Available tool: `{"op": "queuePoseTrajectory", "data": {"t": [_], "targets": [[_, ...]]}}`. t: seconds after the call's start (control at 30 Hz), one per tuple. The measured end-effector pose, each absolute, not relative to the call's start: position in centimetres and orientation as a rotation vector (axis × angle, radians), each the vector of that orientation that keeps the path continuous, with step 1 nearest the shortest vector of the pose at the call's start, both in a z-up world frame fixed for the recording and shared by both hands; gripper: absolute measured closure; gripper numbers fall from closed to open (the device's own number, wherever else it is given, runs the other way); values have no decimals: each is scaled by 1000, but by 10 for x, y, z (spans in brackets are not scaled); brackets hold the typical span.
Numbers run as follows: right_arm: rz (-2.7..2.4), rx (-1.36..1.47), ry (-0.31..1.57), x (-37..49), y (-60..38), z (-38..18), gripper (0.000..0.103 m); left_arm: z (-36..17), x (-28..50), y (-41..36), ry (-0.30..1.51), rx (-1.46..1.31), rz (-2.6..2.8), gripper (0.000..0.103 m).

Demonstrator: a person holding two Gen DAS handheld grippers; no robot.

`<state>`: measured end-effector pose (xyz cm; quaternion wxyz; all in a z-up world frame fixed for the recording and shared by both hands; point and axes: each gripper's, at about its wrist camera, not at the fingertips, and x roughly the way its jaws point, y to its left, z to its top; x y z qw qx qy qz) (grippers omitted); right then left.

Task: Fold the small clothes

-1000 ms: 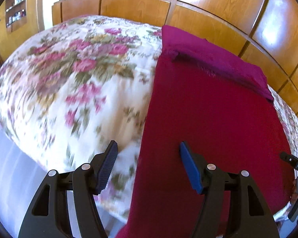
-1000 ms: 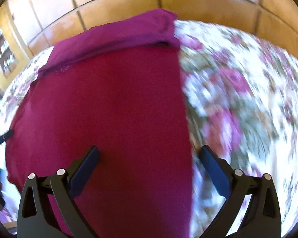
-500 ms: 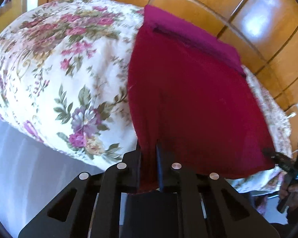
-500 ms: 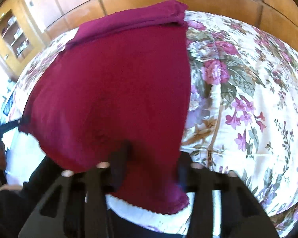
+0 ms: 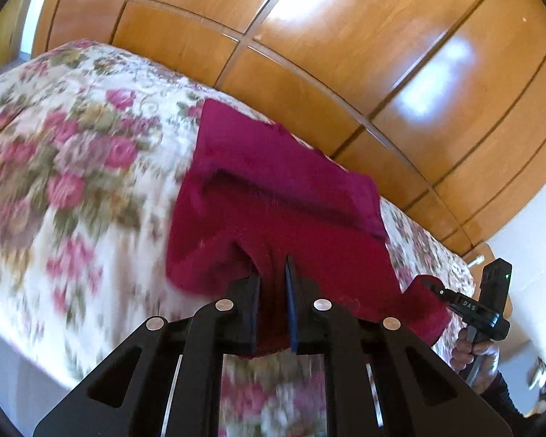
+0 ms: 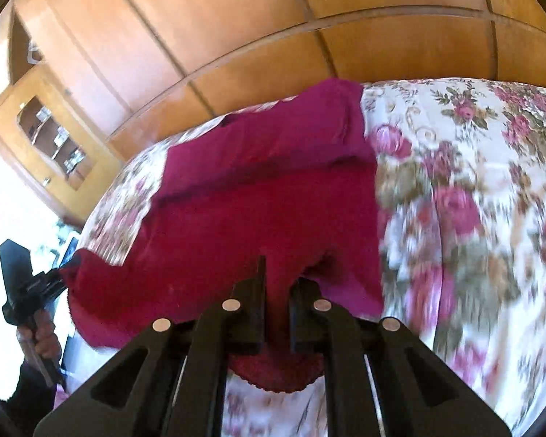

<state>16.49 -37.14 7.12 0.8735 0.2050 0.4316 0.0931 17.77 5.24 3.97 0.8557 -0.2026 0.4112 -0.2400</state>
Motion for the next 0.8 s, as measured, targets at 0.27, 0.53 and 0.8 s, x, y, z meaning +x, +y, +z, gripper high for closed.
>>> {"op": "queuePoseTrajectory", "data": {"t": [0.27, 0.53, 0.8], "targets": [[131, 467, 915, 225, -392, 58, 56, 34, 258, 40, 896, -430, -402, 78], [121, 537, 817, 204, -412, 69, 9, 15, 255, 73, 874, -483, -316, 40], [28, 364, 925, 170, -402, 26, 24, -33, 215, 60, 969, -404, -331, 40]]}}
